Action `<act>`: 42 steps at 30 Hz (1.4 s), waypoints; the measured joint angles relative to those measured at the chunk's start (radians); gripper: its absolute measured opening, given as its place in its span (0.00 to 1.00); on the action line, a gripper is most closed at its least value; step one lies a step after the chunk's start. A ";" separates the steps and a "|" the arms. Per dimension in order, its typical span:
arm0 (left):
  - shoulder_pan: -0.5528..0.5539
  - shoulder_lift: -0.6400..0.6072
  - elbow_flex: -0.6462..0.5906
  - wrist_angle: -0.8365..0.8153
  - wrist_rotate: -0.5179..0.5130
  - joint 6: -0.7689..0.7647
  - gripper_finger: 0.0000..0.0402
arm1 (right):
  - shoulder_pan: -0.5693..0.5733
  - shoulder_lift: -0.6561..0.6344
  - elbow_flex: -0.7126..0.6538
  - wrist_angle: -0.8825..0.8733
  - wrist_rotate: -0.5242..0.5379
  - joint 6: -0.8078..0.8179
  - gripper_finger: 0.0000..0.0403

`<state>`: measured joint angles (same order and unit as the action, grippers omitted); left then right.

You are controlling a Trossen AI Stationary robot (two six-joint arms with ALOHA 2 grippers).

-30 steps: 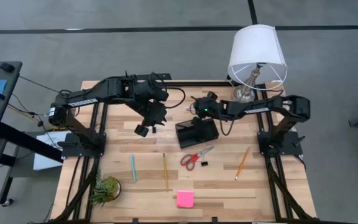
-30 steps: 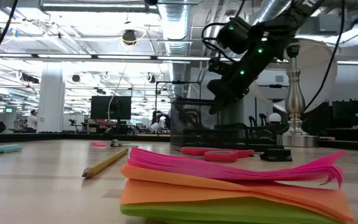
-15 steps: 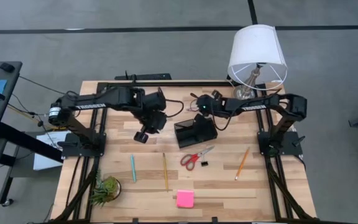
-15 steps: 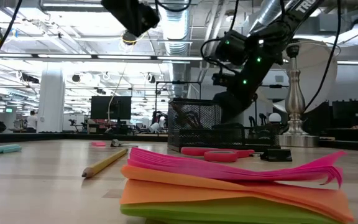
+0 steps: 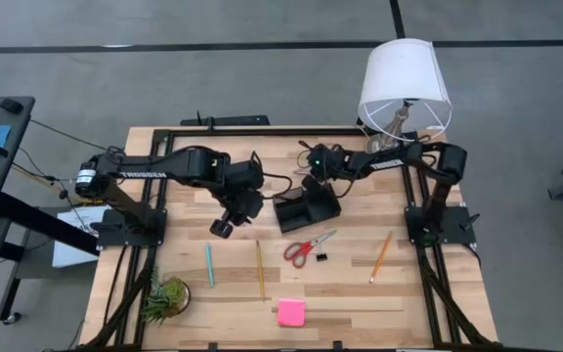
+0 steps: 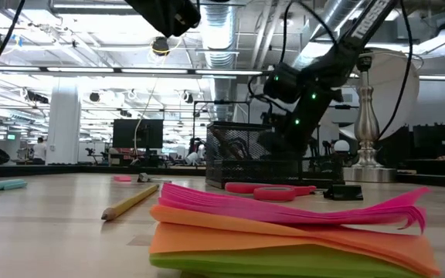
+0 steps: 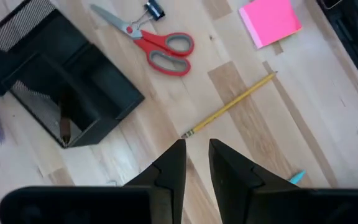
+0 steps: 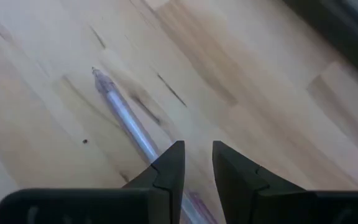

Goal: Pick and place office supplies into organizer
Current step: Put the pink pen into the desk organizer

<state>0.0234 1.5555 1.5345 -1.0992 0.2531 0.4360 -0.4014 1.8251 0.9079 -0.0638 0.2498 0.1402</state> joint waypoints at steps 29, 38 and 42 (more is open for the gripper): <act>-0.010 0.000 0.000 -0.010 -0.008 -0.028 0.15 | 0.243 -0.045 0.003 -0.199 -0.029 0.273 0.19; -0.030 0.000 0.000 -0.009 -0.008 -0.048 0.15 | 0.378 -0.041 0.006 -0.233 0.221 0.330 0.18; -0.038 0.000 0.000 -0.009 -0.008 -0.073 0.15 | 0.377 -0.038 0.024 -0.241 0.235 0.237 0.18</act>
<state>-0.0148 1.5555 1.5349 -1.1084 0.2447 0.3627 -0.0239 1.7874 0.9317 -0.3049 0.4851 0.3777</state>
